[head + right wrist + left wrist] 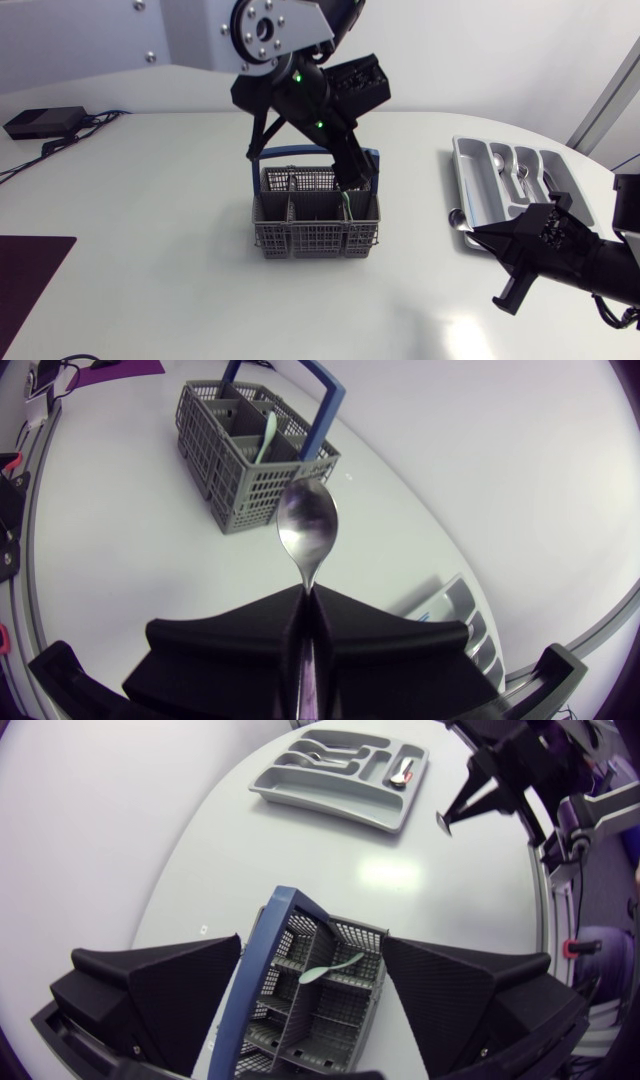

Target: Sort the cutlery from the basket into the organizer compartments.

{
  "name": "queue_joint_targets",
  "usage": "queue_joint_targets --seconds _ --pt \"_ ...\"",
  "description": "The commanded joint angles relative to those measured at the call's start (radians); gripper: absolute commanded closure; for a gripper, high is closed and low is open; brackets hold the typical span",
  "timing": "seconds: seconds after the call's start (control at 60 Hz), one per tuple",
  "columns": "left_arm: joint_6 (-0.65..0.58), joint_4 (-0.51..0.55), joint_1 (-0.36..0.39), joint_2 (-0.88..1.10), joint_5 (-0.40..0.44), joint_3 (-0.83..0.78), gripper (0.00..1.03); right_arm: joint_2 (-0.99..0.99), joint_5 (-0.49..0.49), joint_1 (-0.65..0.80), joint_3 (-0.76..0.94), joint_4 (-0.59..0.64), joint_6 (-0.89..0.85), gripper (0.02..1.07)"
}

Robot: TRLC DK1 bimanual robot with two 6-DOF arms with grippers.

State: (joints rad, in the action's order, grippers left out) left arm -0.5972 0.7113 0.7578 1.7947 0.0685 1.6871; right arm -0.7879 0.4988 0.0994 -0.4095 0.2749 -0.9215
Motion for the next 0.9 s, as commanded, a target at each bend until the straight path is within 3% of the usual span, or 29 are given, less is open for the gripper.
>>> queue_joint_targets --seconds 0.0,0.083,0.45,0.65,0.883 --pt "-0.122 -0.032 0.011 -0.051 -0.016 -0.078 0.04 -0.063 0.047 0.091 0.003 0.023 -0.117 1.01" --pt "-0.231 -0.168 0.009 -0.098 -0.041 -0.202 0.05 -0.114 0.099 0.18 -0.003 0.029 -0.192 1.01" --pt "-0.52 -0.431 -0.006 -0.179 -0.041 -0.497 0.07 -0.356 0.196 0.47 -0.111 0.096 -0.514 1.01" --pt "-0.595 -0.547 -0.009 -0.167 -0.042 -0.563 0.12 -0.508 0.215 0.599 -0.25 0.195 -0.686 1.01" --pt "-0.65 -0.618 -0.015 -0.116 -0.056 -0.584 0.18 -0.672 0.195 0.683 -0.367 0.218 -0.826 1.01"
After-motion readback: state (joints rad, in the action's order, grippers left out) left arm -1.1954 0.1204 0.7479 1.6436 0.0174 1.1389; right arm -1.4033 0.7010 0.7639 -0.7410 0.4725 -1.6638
